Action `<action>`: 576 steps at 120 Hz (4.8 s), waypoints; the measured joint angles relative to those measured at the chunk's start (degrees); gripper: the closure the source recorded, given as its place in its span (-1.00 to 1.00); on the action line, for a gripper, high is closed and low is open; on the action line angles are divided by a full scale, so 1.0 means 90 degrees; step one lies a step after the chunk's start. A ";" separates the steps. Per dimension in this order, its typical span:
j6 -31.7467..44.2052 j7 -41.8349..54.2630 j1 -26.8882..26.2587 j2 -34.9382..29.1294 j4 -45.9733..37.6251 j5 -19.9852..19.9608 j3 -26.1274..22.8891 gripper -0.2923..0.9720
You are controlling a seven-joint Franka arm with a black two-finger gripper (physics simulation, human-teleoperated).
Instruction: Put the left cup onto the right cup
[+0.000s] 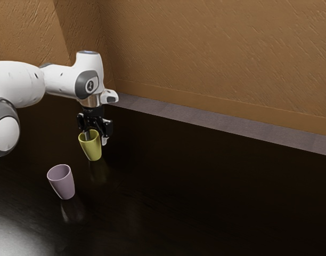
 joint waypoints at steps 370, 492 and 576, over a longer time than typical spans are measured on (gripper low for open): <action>0.0008 -0.0176 -0.0362 -0.2740 -0.2313 0.0344 -0.0029 0.70; -0.0006 -0.0884 0.1072 -0.4222 -0.4094 0.0508 -0.1441 0.70; 0.0012 -0.1078 0.1211 -0.4181 -0.4266 0.0508 -0.1454 0.70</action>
